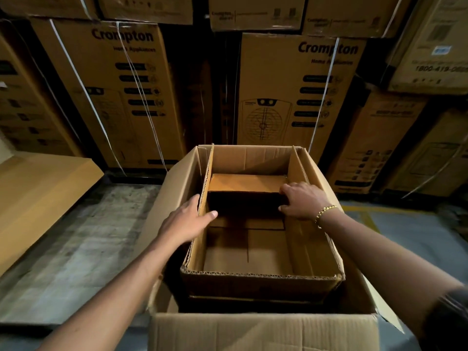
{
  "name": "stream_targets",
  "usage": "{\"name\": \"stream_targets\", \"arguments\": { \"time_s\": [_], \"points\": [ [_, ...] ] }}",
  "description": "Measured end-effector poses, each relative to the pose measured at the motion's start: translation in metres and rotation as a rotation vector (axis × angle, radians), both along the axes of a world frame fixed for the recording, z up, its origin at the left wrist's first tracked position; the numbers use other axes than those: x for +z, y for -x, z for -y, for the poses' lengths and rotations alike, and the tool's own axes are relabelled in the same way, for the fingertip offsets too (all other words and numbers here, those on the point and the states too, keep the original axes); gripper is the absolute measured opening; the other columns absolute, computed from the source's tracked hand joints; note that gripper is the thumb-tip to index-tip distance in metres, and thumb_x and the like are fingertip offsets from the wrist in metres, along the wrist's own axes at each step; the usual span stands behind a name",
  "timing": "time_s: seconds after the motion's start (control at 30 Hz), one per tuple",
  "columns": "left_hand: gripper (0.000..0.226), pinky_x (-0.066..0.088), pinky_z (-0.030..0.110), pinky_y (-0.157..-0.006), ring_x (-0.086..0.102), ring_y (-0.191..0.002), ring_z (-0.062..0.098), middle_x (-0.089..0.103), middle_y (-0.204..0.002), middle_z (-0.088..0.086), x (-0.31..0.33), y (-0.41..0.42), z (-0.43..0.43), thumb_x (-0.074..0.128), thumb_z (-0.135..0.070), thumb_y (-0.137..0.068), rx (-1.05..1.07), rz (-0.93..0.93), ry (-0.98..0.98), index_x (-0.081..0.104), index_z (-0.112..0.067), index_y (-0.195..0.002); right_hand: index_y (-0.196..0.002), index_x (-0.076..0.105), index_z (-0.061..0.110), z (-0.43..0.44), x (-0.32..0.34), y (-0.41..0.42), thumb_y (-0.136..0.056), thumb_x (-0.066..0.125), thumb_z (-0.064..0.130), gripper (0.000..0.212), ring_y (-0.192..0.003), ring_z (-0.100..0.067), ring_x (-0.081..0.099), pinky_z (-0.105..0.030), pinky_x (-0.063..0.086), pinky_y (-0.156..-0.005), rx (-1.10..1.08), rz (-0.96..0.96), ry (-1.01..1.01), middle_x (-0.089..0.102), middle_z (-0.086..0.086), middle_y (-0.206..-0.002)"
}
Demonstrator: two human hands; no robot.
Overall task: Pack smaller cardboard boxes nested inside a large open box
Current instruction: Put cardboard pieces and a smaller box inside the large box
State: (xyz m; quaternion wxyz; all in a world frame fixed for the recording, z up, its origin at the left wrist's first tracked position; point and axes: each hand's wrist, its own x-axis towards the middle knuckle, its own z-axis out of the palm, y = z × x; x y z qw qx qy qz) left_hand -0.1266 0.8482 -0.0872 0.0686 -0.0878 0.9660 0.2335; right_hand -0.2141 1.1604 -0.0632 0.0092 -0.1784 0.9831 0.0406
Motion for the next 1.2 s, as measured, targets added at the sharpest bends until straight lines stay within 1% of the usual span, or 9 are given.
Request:
{"name": "stream_targets", "arguments": {
  "time_s": [0.17,0.4,0.5,0.57,0.63,0.77,0.9,1.03,1.2],
  "points": [
    [0.090,0.037,0.050,-0.109,0.038,-0.144,0.033,0.029,-0.164,0.003,0.007,0.084,0.006,0.048,-0.073,-0.087,0.024,0.001,-0.006,0.013,-0.030,-0.158,-0.131,0.055,0.027,0.024,-0.018,0.072,-0.087,0.065,0.054,0.053,-0.122,-0.026,0.055,-0.046,0.042,-0.101,0.026,-0.017,-0.183,0.062,-0.002,-0.131],
    [0.089,0.037,0.051,-0.108,0.039,-0.142,0.037,0.031,-0.162,0.009,0.005,0.174,0.003,0.053,-0.066,-0.090,0.044,-0.011,-0.016,0.012,-0.027,-0.158,-0.133,0.053,0.028,0.030,-0.040,0.128,-0.085,0.061,0.062,0.060,-0.127,-0.025,0.050,-0.046,0.032,-0.104,0.045,0.059,-0.422,0.058,-0.002,-0.137],
    [0.074,0.044,0.045,-0.093,0.053,-0.125,0.037,0.050,-0.147,0.014,0.003,0.193,0.003,0.054,-0.051,-0.094,0.030,-0.018,-0.014,0.020,-0.025,-0.155,-0.125,0.060,0.030,0.025,-0.034,0.145,-0.085,0.053,0.057,0.049,-0.123,-0.024,0.051,-0.048,0.029,-0.105,0.079,0.068,-0.439,0.062,0.000,-0.130],
    [0.062,0.046,0.039,-0.073,0.061,-0.096,0.031,0.062,-0.121,0.011,0.000,0.195,0.005,0.051,-0.035,-0.093,0.016,-0.052,0.014,0.025,-0.026,-0.149,-0.114,0.066,0.031,0.022,-0.024,0.158,-0.080,0.050,0.056,0.045,-0.121,-0.024,0.053,-0.052,0.026,-0.108,0.081,0.023,-0.406,0.065,0.001,-0.123],
    [0.058,0.043,0.037,-0.066,0.059,-0.083,0.028,0.065,-0.113,0.009,-0.004,0.194,0.008,0.048,-0.025,-0.090,0.025,-0.100,0.047,0.028,-0.026,-0.144,-0.106,0.068,0.030,0.018,-0.012,0.174,-0.078,0.049,0.057,0.044,-0.122,-0.025,0.054,-0.054,0.023,-0.111,0.048,-0.021,-0.358,0.067,0.000,-0.120],
    [0.055,0.041,0.038,-0.069,0.053,-0.084,0.029,0.063,-0.124,0.011,-0.008,0.193,0.009,0.051,-0.024,-0.090,0.039,-0.142,0.070,0.029,-0.026,-0.140,-0.093,0.065,0.029,0.012,0.009,0.206,-0.080,0.050,0.058,0.035,-0.116,-0.024,0.057,-0.051,0.030,-0.107,-0.035,-0.059,-0.246,0.069,-0.002,-0.109],
    [0.056,0.042,0.037,-0.072,0.061,-0.098,0.034,0.062,-0.129,0.011,-0.009,0.199,0.012,0.053,-0.036,-0.089,0.045,-0.146,0.055,0.031,-0.026,-0.140,-0.108,0.067,0.027,0.005,0.019,0.230,-0.086,0.054,0.060,0.042,-0.118,-0.027,0.057,-0.051,0.039,-0.100,-0.116,-0.070,-0.154,0.066,-0.003,-0.116],
    [0.060,0.043,0.038,-0.077,0.061,-0.109,0.034,0.057,-0.139,0.008,-0.009,0.206,0.012,0.052,-0.042,-0.091,0.050,-0.126,0.019,0.030,-0.027,-0.144,-0.113,0.064,0.024,-0.004,0.019,0.245,-0.087,0.059,0.063,0.047,-0.104,-0.028,0.063,-0.041,0.052,-0.079,-0.238,-0.044,0.033,0.067,-0.006,-0.114],
    [0.065,0.045,0.040,-0.082,0.059,-0.113,0.034,0.055,-0.141,0.008,-0.008,0.214,0.007,0.050,-0.041,-0.090,0.058,-0.099,-0.019,0.026,-0.028,-0.149,-0.121,0.061,0.021,-0.006,0.009,0.254,-0.086,0.070,0.050,0.047,-0.104,-0.030,0.062,-0.040,0.053,-0.078,-0.363,-0.010,0.259,0.063,-0.010,-0.121]
  ]
}}
